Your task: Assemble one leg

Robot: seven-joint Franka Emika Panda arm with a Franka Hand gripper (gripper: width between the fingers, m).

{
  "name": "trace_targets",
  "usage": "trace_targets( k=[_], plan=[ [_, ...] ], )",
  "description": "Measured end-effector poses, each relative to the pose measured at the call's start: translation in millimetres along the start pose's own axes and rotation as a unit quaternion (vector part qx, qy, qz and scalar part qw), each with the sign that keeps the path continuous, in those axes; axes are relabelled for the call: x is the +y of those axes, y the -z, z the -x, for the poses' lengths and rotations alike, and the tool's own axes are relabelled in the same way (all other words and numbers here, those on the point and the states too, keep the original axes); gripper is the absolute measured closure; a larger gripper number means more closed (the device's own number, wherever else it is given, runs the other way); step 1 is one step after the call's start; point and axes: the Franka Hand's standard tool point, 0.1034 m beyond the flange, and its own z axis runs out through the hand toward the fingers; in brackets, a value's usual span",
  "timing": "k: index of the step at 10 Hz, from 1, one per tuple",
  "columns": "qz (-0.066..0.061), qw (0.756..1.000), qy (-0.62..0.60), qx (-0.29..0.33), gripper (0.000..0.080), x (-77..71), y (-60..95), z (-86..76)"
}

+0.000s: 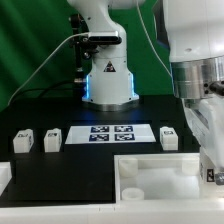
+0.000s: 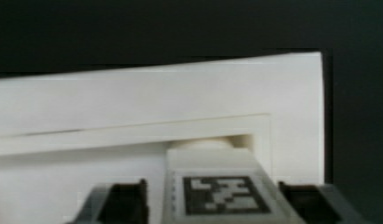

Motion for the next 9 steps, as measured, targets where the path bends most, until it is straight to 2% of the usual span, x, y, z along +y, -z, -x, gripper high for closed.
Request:
trace_targets(
  k=[1, 2, 3, 4, 6, 7, 9],
  plan=[
    [0.0, 1.0, 0.001, 0.0, 0.0265, 0.4, -0.2, 0.5],
    [0.004, 0.999, 0.053, 0.0, 0.0265, 2.0, -0.9, 1.3],
    [0.003, 0.99, 0.138, 0.0, 0.0174, 1.4, 0.0, -0.1],
    [0.003, 0.98, 0.197, 0.0, 0.0156, 1.6, 1.3, -0.4],
    [0.01, 0.927, 0.375, 0.017, 0.0151, 2.5, 3.9, 1.6],
    [0.011, 0.921, 0.389, 0.016, 0.0151, 2.7, 2.9, -0.4],
    [0.015, 0.868, 0.497, 0.018, 0.015, 2.4, 2.8, -3.1]
  ],
)
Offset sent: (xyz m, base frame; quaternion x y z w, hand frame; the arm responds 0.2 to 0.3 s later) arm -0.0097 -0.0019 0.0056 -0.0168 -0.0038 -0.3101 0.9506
